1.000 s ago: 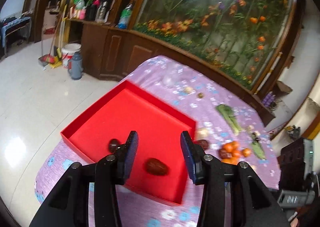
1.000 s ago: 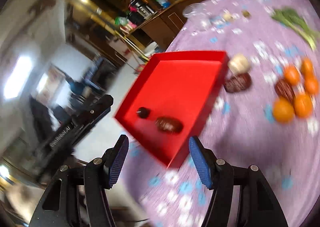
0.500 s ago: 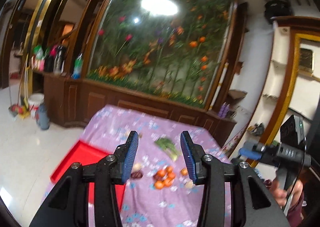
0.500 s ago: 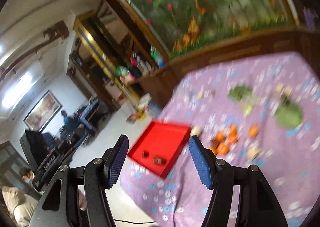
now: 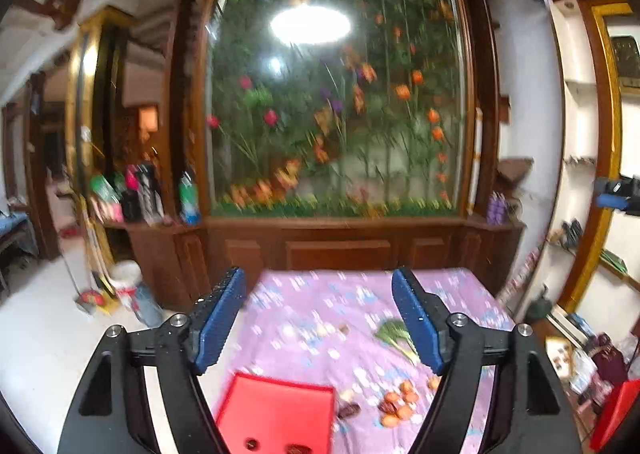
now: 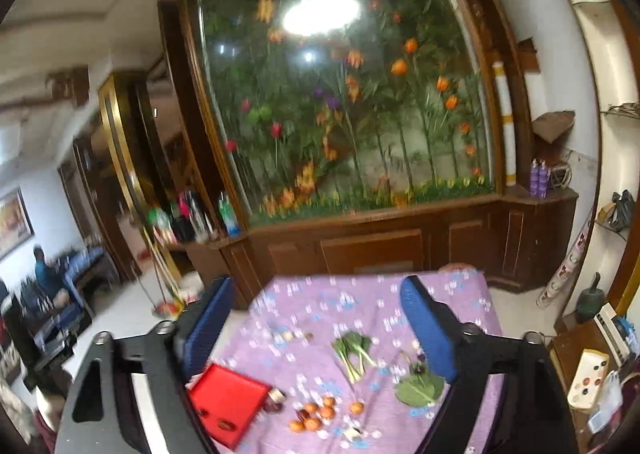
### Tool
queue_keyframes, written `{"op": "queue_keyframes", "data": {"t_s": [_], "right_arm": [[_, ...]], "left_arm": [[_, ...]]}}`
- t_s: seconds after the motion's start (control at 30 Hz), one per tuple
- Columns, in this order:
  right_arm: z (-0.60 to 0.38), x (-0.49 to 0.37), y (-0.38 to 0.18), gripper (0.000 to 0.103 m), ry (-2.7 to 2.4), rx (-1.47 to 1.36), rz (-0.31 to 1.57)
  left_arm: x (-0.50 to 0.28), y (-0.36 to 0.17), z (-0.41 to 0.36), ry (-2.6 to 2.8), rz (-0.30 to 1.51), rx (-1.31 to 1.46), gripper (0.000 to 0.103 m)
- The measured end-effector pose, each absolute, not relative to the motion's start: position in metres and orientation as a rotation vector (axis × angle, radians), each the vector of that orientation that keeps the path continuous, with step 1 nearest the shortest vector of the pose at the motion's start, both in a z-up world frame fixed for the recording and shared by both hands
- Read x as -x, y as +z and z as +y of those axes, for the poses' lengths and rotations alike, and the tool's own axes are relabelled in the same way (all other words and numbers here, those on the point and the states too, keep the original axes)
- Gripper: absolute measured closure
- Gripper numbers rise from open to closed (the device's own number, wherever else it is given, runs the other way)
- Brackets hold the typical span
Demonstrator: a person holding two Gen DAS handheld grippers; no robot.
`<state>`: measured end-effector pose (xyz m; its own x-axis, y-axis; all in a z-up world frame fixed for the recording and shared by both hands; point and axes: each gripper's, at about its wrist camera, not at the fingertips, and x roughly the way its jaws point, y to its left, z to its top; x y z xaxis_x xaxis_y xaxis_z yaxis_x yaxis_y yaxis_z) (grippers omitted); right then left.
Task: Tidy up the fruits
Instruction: 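Lift both open tools away from the tray back over the table, then grasp an orange with the left tool while the right tool grasps a beige cube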
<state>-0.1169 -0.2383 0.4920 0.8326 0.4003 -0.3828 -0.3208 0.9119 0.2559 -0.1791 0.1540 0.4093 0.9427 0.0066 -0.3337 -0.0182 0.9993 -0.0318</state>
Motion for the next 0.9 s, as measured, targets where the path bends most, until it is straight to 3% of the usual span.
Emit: {"op": "queue_keyframes", "data": {"t_s": [0.23,0.3,0.37,0.43,0.5,0.9], "right_arm": [[-0.182,0.046,0.255,0.012,0.411,-0.036,0.751],[-0.185,0.039,0.192,0.02,0.477,-0.106,0.843],[-0.184,0.026,0.13,0.034,0.501,-0.187,0.948],[-0.182,0.015,0.081,0.038,0.484,-0.227,1.015],[-0.186,0.006,0.061,0.044,0.461,-0.227,1.037],[-0.149,0.01,0.025,0.043,0.464,-0.02,1.007]], "left_arm": [[0.095,0.222,0.106,-0.215,0.646,0.121,0.028],[0.075,0.165,0.092,-0.251,0.744,0.142,0.028],[0.057,0.119,0.081,-0.265,0.836,0.159,0.036],[0.047,0.087,0.073,-0.247,0.893,0.139,0.057],[0.042,0.065,0.068,-0.248,0.919,0.115,0.058],[0.024,0.025,0.045,-0.265,0.951,0.019,0.058]]}}
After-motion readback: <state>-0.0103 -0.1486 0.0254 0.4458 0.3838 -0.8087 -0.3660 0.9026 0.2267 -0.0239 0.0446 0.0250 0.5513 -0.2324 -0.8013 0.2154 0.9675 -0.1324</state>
